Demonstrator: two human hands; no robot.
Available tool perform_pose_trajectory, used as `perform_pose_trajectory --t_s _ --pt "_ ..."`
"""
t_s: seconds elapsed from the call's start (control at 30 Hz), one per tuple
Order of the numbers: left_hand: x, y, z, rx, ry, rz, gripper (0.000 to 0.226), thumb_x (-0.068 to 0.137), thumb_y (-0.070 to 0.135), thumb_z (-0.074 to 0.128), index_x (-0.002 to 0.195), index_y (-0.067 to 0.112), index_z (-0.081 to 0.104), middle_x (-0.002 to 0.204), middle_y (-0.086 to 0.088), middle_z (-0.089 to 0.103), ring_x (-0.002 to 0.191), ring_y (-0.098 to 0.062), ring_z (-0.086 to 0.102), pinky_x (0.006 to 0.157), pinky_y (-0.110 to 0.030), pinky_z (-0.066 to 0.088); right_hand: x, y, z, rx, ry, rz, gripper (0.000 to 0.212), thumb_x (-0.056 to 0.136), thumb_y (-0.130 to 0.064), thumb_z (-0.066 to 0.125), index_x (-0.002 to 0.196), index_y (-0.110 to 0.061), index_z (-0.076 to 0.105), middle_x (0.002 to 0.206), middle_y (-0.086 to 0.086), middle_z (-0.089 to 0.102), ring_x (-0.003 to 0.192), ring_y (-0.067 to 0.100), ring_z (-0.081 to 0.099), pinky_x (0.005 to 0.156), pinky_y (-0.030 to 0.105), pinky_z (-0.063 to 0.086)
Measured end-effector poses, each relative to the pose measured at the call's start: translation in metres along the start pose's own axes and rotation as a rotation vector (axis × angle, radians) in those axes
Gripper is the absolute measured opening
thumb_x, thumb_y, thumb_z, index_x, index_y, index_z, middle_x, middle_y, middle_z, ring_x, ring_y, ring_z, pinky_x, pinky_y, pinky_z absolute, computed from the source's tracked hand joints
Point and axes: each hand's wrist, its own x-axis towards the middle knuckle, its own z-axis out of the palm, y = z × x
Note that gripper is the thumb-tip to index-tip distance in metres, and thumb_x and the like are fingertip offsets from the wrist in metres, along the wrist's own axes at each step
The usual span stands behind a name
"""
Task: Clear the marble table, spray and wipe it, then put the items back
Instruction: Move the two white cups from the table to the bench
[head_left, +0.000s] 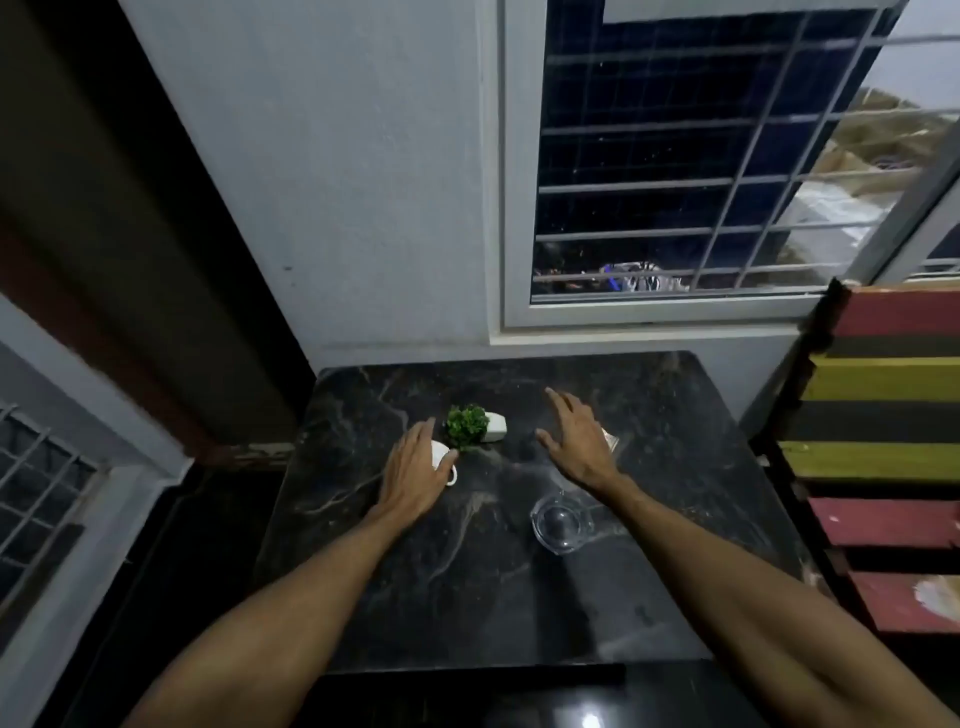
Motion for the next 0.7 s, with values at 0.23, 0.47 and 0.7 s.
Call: perform_pose_trajectory --t_s 0.23,0.47,0.7 --pt "0.038 -0.026 0.041 -0.121 -0.098 -0.321 0.089 0.093 0.042 0.068 0.160 0.006 0.021 0.162 -0.017 0.033 0.148 -0.034 0.036 0.118 -0.041 0.033 -0.003 0.055 0.036 -0.005 0.009 0.259 0.063 0.088 -0.018 0.064 0.145 -0.013 0.039 0.147 0.011 0.044 0.133 0.030 0.043 0.108 0.042 0.043" --pt "0.081 -0.051 0.077 -0.165 -0.105 -0.377 0.085 0.089 0.044 0.073 0.156 0.011 0.033 0.155 -0.016 0.044 0.141 -0.036 0.042 0.112 -0.046 0.039 0.026 0.087 0.056 0.003 0.056 0.458 0.071 0.086 -0.030 0.069 0.146 -0.016 0.033 0.145 0.014 0.038 0.130 0.035 0.042 0.107 0.052 0.042" --pt "0.093 -0.063 0.083 -0.259 -0.066 -0.368 0.069 0.078 0.031 0.086 0.137 0.008 0.059 0.134 -0.019 0.063 0.125 -0.038 0.057 0.102 -0.042 0.046 0.058 0.105 0.061 -0.087 -0.059 0.468 0.068 0.085 -0.027 0.066 0.146 -0.020 0.037 0.145 0.013 0.043 0.129 0.035 0.043 0.105 0.052 0.045"
